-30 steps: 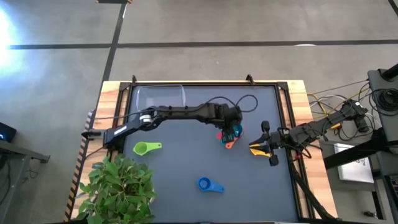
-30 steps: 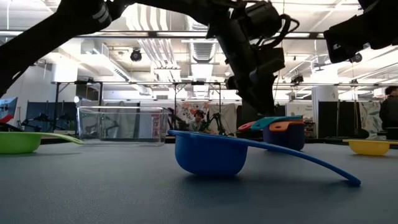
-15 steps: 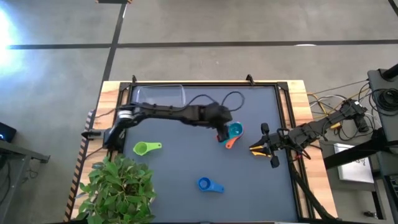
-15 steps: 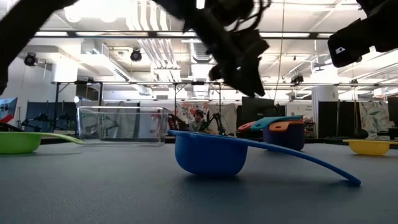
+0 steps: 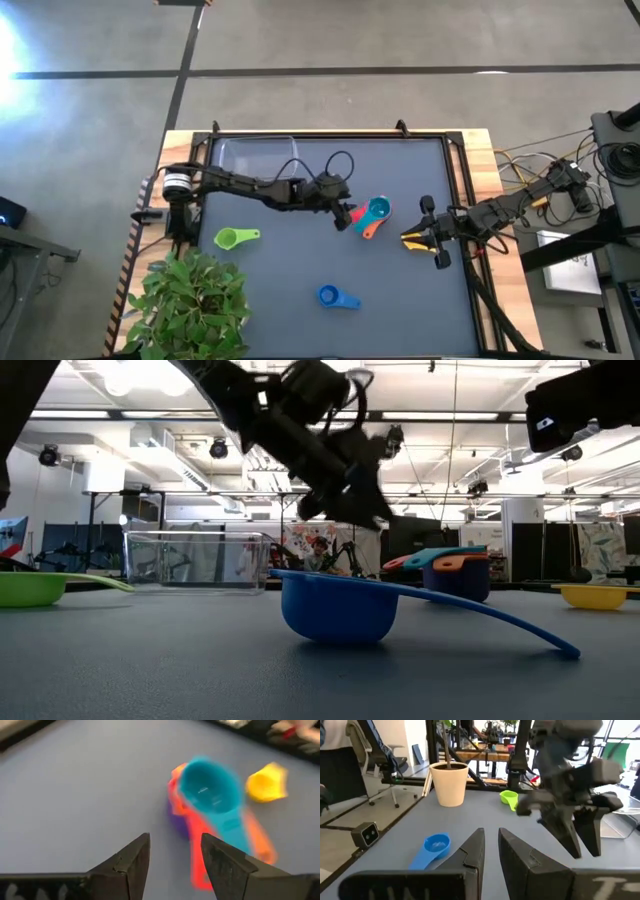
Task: Nest measuring cups in basket
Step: Move the nested measuring cups to the center of the table
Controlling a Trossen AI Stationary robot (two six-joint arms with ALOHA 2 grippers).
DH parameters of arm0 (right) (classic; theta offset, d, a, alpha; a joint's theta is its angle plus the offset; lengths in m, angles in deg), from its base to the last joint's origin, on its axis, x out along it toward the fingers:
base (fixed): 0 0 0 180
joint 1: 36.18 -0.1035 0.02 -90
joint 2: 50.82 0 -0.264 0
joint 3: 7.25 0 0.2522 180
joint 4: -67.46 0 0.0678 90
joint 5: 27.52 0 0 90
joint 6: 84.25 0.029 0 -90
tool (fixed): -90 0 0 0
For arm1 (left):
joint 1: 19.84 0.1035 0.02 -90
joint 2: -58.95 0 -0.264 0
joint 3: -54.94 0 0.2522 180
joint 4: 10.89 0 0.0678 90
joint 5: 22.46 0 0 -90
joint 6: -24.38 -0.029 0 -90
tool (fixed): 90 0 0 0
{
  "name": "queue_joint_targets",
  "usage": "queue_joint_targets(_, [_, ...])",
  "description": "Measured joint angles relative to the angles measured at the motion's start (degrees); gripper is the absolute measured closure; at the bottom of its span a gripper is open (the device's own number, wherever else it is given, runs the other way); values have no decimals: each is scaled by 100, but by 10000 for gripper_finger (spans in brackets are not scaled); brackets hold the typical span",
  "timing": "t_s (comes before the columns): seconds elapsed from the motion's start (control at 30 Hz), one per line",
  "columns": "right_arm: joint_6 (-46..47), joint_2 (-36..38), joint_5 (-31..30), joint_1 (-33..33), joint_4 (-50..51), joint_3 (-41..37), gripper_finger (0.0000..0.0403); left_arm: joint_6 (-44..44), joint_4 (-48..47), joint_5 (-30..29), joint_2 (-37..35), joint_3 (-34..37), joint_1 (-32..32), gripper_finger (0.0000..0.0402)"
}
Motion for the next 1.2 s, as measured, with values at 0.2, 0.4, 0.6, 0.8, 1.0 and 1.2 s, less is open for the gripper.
queue_joint_targets(0.2, [103, -11, 4, -2, -2, 0, 360, 69, 65, 190, 28, 92, 23, 241])
queue_joint_targets(0.4, [102, -11, 6, -1, -2, 0, 360, 416, -41, 170, 342, 12, 84, 241])
queue_joint_targets(0.6, [102, -13, 8, -2, 47, 0, 360, 501, -39, 739, 852, -482, 56, 241])
queue_joint_targets(0.8, [107, -35, -7, -2, 397, 0, 360, 498, -229, 985, 996, -834, 39, 241])
queue_joint_targets(1.0, [612, -35, -926, 0, 1400, 0, 360, 580, -296, 985, 998, -836, 29, 241])
queue_joint_targets(1.2, [1297, -254, -1347, 11, 2318, 228, 360, 741, -383, 986, 1000, -827, -25, 241])
